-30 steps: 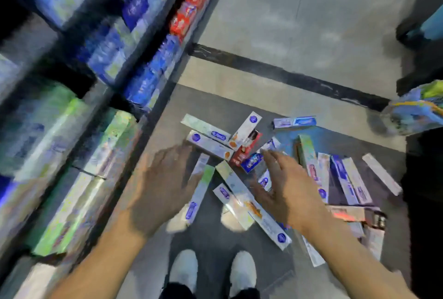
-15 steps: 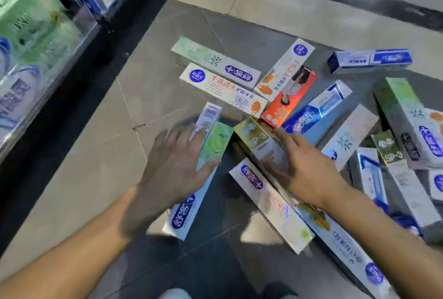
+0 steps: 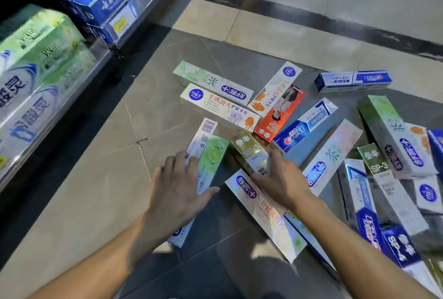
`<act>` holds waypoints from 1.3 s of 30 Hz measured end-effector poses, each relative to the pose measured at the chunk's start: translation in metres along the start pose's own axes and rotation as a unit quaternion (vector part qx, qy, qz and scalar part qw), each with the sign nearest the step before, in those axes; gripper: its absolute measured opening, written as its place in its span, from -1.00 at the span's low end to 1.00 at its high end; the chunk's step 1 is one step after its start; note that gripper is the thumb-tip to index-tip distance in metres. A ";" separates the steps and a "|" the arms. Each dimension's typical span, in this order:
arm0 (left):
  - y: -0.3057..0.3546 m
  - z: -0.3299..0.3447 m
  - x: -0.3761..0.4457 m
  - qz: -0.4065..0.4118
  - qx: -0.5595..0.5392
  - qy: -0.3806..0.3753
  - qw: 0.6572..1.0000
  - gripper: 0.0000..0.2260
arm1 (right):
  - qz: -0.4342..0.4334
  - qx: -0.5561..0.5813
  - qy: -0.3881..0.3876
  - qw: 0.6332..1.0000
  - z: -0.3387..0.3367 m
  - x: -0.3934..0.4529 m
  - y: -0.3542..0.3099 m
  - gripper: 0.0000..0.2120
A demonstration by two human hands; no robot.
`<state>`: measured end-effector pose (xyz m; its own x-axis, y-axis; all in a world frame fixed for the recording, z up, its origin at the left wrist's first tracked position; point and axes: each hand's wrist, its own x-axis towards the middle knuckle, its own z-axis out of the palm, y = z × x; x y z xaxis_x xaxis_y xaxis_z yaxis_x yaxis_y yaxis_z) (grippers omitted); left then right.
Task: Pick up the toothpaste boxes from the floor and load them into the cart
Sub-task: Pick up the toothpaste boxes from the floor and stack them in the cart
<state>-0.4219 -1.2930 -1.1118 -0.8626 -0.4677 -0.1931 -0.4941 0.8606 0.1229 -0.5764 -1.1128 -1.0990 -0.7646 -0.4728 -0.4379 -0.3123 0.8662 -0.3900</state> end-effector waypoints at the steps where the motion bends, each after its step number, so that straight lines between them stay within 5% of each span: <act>1: 0.003 -0.001 -0.002 -0.001 0.014 0.012 1.000 -0.27 | 0.002 0.021 0.004 1.000 -0.001 -0.002 -0.001 -0.39; 8: 0.021 -0.011 -0.008 -0.048 -0.016 -0.046 0.998 -0.54 | 0.001 0.160 0.038 0.986 -0.008 -0.029 -0.010 -0.30; 12: 0.020 -0.017 -0.005 -0.088 -0.140 -0.045 0.985 -0.62 | 0.003 0.217 0.037 0.975 -0.015 -0.034 -0.010 -0.35; 17: 0.022 -0.044 0.002 -0.135 -0.430 -0.012 0.893 -0.73 | -0.004 0.337 0.055 0.940 -0.033 -0.039 -0.019 -0.40; 22: 0.039 -0.102 0.007 -0.093 -0.591 0.045 0.800 -0.75 | -0.054 0.436 0.062 0.896 -0.080 -0.062 -0.057 -0.49; 26: 0.060 -0.209 -0.006 -0.027 -0.629 0.065 0.775 -0.52 | -0.085 0.472 0.056 0.876 -0.167 -0.109 -0.102 -0.55; 39: 0.164 -0.762 -0.151 0.038 -0.702 0.135 0.698 -0.54 | -0.198 0.508 0.075 0.835 -0.613 -0.396 -0.305 -0.73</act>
<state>-0.4557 -1.2347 -0.3203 -0.7877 -0.6151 0.0339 0.0983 -0.0711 0.9926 -0.5241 -1.0907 -0.3097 -0.8006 -0.5982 -0.0350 0.0235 0.0269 -0.9994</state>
